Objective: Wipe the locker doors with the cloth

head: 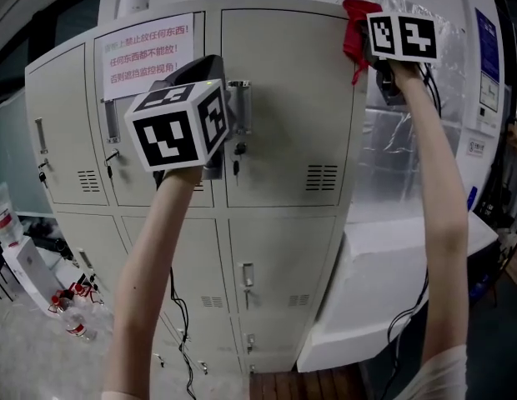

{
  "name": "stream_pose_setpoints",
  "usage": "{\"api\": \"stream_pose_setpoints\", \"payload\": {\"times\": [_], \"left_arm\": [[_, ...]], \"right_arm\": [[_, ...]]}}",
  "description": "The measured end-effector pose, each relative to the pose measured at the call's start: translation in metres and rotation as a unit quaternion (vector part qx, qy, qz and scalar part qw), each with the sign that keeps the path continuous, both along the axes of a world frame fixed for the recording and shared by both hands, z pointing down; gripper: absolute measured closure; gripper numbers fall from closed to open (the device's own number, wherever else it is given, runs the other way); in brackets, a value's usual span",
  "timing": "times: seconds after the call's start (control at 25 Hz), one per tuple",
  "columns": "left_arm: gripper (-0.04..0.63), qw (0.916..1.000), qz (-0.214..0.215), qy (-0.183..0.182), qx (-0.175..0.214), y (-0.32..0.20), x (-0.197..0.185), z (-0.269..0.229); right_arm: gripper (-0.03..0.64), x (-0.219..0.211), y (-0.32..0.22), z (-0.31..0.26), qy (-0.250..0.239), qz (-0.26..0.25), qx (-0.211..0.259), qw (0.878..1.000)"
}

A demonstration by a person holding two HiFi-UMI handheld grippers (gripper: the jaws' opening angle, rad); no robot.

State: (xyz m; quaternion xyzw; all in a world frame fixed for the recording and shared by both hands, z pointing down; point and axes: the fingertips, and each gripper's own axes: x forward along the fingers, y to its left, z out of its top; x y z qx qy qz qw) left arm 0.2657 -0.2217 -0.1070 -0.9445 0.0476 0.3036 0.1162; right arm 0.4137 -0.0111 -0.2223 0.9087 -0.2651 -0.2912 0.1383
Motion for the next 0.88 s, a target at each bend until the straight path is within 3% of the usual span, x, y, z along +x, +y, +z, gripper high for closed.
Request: {"api": "stream_pose_setpoints", "payload": {"times": [0.16, 0.36, 0.52, 0.88], "left_arm": [[0.58, 1.0, -0.006, 0.004, 0.003, -0.006, -0.011, -0.001], [0.58, 0.9999, -0.002, 0.003, -0.014, -0.01, -0.015, 0.003], [0.58, 0.9998, -0.001, 0.006, -0.018, -0.009, -0.022, 0.003], [0.58, 0.9996, -0.023, -0.009, -0.015, -0.026, -0.032, 0.012]], "right_arm": [[0.588, -0.052, -0.03, 0.001, 0.034, -0.066, -0.008, 0.997], [0.588, -0.116, -0.097, 0.011, 0.043, -0.181, -0.047, 0.981], [0.588, -0.126, -0.148, 0.028, 0.039, -0.19, -0.086, 0.977], [0.588, -0.112, -0.216, 0.063, 0.006, -0.197, -0.113, 0.974]]}}
